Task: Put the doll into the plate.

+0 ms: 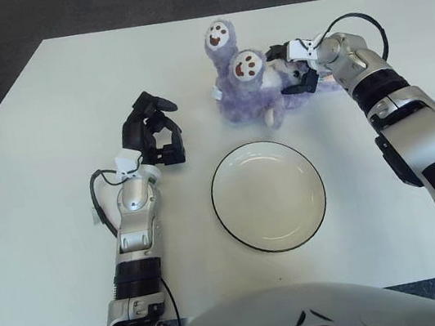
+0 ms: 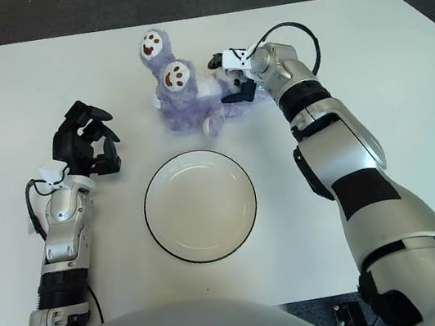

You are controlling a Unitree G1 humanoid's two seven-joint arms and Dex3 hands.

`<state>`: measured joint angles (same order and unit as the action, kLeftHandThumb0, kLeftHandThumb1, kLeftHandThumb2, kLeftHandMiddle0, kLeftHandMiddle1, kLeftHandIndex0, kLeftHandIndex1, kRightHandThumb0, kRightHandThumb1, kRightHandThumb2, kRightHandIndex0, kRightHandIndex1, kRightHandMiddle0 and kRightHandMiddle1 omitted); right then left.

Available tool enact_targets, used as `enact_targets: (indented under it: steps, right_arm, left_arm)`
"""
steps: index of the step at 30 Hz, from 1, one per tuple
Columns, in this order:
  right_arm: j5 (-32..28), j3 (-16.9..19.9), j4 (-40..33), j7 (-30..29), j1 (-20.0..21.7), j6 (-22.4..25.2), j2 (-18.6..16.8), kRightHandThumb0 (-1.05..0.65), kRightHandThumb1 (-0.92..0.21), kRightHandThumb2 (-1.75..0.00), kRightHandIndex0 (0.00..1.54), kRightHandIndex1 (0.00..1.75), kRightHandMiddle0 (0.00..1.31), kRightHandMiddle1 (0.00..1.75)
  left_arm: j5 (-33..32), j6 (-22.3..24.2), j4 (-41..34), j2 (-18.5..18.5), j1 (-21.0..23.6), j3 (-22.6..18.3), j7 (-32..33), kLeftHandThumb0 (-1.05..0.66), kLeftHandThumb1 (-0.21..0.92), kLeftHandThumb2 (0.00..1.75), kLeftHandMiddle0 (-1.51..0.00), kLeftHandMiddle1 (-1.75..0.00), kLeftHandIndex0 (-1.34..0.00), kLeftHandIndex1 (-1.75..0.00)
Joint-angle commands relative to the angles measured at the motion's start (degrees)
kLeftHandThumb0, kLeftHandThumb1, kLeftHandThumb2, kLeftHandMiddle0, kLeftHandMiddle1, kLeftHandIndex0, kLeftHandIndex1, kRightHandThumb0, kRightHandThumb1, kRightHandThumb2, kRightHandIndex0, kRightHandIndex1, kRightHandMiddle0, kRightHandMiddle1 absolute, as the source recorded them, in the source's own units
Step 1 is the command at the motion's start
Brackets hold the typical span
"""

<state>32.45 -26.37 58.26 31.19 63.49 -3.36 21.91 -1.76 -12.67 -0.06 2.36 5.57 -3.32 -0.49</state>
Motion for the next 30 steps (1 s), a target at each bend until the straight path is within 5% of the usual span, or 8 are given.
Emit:
enact_targets:
  steps: [1,9,12,21,26,30]
  right_arm:
    - [2.9,-2.55,-1.75,0.2,-0.62,-1.68,1.92,-0.09,0.0,-1.27,0.02,0.1,0.0,0.09]
    - [7.74,-6.16,-4.52,-2.87,-1.25,-6.95,4.5,-0.7,-0.33,-0.85,0.07,0.13,0.0,0.0]
    - [8.4,-6.45,-5.23,-3.51,-1.56,-7.56,4.81,-0.78,-0.4,-0.76,0.08,0.14,0.0,0.0]
    - [7.82,-5.85,-6.8,-3.66,-3.49,-8.01,4.89,-0.86,-0.47,-0.69,0.13,0.18,0.0,0.0]
    - [1.83,-2.18,-6.04,4.57,-3.51,-3.78,3.19,-0.56,-0.26,-0.92,0.13,0.21,0.0,0.0]
    - [-0.91,-0.58,-6.27,9.24,-3.19,-0.41,2.46,-0.45,-0.21,-1.01,0.11,0.2,0.0,0.0]
  left_arm:
    - [-0.49,-0.05,1.18,-0.14,-1.22,-0.33,-0.24,-0.01,0.09,1.5,-0.79,-1.75,-0.69,-1.5]
    - [-0.46,0.25,0.74,-0.22,-1.35,-0.42,-0.15,-0.02,0.11,1.47,-0.78,-1.75,-0.69,-1.46]
    - [-0.53,0.66,0.43,-0.27,-1.39,-0.55,-0.02,-0.02,0.11,1.47,-0.78,-1.75,-0.69,-1.46]
    - [0.16,1.76,-0.52,-0.33,-1.6,-0.47,0.47,-0.02,0.12,1.46,-0.77,-1.75,-0.69,-1.44]
    - [0.2,2.12,-0.99,-0.29,-1.79,-0.45,0.4,-0.02,0.12,1.45,-0.77,-1.75,-0.7,-1.43]
    - [0.34,2.51,-1.4,-0.38,-1.95,-0.43,0.59,-0.02,0.13,1.44,-0.76,-1.75,-0.7,-1.43]
